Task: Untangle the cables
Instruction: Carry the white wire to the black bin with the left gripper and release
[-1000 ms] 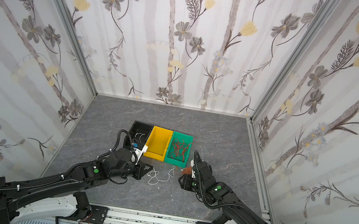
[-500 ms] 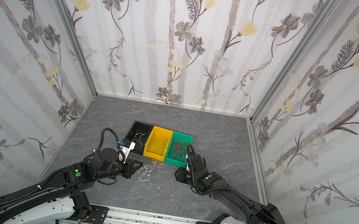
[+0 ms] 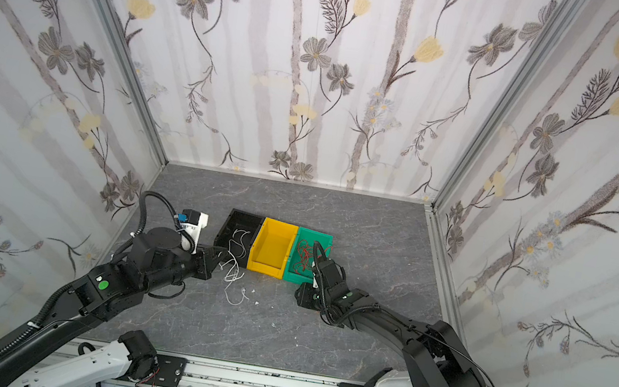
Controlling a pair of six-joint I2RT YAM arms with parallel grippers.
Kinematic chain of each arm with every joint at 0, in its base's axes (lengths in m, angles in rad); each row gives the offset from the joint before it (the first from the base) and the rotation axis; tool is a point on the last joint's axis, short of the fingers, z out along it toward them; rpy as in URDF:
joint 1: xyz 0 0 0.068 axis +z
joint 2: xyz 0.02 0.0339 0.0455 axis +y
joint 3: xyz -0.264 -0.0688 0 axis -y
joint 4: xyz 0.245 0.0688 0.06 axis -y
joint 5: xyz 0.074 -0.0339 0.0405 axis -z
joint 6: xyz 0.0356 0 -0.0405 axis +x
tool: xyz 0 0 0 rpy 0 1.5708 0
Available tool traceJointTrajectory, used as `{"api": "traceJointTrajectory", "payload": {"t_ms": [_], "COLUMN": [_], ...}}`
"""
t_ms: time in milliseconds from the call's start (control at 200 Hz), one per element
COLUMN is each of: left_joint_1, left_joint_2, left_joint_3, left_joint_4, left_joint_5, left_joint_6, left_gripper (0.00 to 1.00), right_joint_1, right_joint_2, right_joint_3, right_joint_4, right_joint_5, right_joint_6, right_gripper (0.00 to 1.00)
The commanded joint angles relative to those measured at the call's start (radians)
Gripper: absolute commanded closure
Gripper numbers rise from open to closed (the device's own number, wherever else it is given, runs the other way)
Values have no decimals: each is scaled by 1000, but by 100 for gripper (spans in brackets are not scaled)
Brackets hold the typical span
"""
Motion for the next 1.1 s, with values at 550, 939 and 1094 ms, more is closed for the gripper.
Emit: {"api": "traceJointTrajectory", "payload": {"t_ms": [550,939,1094], "left_joint_1": [240,319,321], "left_joint_2": [433,613,700], "left_joint_3": [523,498,477], "left_joint_4": [-123,-52,-12], "left_joint_5": [24,58,98], "left_joint_6": [279,283,268], "left_gripper": [100,100,100], "right_joint_1": [1,-3,-3], "right_joint_2": [-111,-286,-299], "right_joint_3": [-18,-56,-66], "right_joint_4": [21,-95,-102], "right_joint_5": [-49,11,10], "right_joint_6": [20,9,12], "right_gripper": [54,52,52]}}
